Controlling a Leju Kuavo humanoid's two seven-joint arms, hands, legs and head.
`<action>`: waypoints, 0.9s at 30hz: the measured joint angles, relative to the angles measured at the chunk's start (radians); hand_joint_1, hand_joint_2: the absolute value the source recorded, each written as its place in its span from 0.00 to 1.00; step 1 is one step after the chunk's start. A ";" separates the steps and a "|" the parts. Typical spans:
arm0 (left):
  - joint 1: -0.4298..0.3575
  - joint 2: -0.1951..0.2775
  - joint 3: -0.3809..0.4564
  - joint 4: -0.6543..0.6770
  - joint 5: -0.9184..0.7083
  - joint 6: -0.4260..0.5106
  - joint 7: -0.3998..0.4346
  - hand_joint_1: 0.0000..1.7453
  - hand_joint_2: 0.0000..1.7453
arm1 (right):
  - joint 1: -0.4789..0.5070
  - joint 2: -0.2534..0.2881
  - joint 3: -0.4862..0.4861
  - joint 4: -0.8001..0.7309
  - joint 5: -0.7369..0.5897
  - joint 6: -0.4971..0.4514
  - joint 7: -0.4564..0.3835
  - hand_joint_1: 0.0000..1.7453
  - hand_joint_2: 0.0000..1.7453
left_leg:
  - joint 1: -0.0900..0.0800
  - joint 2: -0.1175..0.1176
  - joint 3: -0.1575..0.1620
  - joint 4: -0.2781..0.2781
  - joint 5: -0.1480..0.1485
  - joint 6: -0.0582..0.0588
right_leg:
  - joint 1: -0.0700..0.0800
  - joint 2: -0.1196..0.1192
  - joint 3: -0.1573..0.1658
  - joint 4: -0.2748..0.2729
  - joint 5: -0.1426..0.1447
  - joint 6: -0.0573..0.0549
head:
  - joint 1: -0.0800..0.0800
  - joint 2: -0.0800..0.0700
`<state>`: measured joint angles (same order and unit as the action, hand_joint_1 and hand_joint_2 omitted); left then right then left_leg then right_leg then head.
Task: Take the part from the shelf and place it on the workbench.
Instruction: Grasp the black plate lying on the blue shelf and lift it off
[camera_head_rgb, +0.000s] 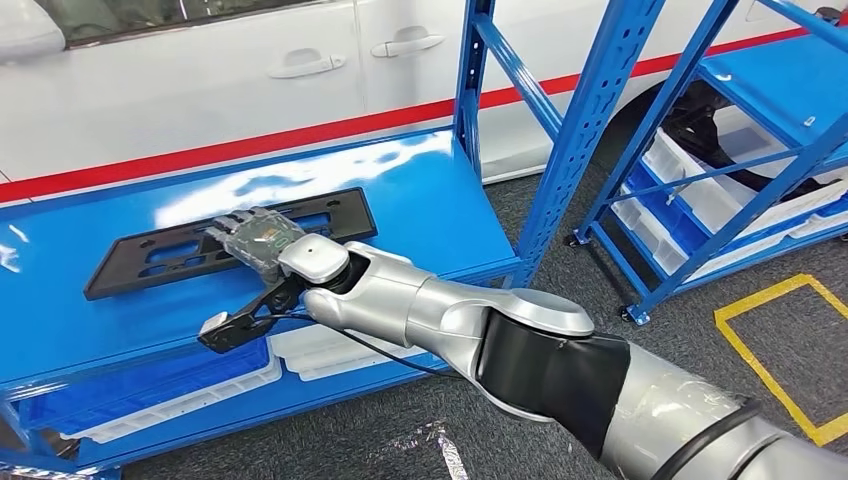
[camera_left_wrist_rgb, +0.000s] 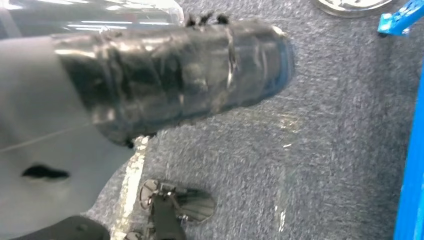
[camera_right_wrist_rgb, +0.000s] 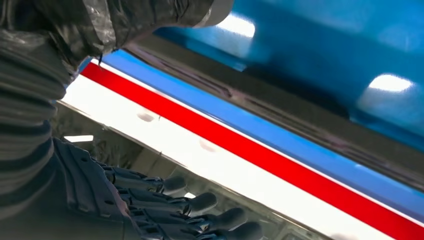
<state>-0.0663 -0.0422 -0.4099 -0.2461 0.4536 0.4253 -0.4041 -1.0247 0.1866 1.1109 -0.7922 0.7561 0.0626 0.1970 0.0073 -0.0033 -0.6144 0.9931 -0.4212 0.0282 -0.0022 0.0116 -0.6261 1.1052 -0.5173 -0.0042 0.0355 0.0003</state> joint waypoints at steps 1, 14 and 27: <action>-0.001 0.000 0.000 0.000 0.001 0.000 0.000 0.00 0.00 | 0.000 -0.003 0.000 0.010 -0.001 0.001 0.001 0.00 1.00 | -0.001 0.000 0.004 -0.001 -0.002 0.003 | -0.001 -0.001 -0.030 0.059 -0.025 0.003 | 0.000 0.000; -0.003 0.001 -0.005 0.001 0.014 0.001 0.012 0.00 0.00 | 0.016 -0.028 0.000 0.102 -0.040 0.042 0.007 0.00 1.00 | 0.003 -0.002 0.005 0.065 -0.072 -0.034 | -0.016 -0.001 -0.026 -0.040 0.069 -0.017 | 0.000 0.000; -0.005 0.006 -0.015 0.001 0.019 -0.001 0.007 0.00 0.00 | 0.025 -0.015 0.000 0.138 -0.056 0.042 -0.014 0.00 1.00 | -0.027 -0.001 -0.026 0.032 0.000 0.022 | 0.002 0.003 0.032 -0.060 0.035 -0.026 | 0.000 0.000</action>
<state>-0.0712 -0.0362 -0.4254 -0.2449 0.4730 0.4239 -0.3966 -0.9998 0.1713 1.1109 -0.6539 0.7006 0.1044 0.1835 -0.0196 -0.0043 -0.6402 1.0250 -0.4210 0.0504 0.0003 0.0143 -0.5938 1.0456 -0.4824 -0.0305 0.0358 0.0004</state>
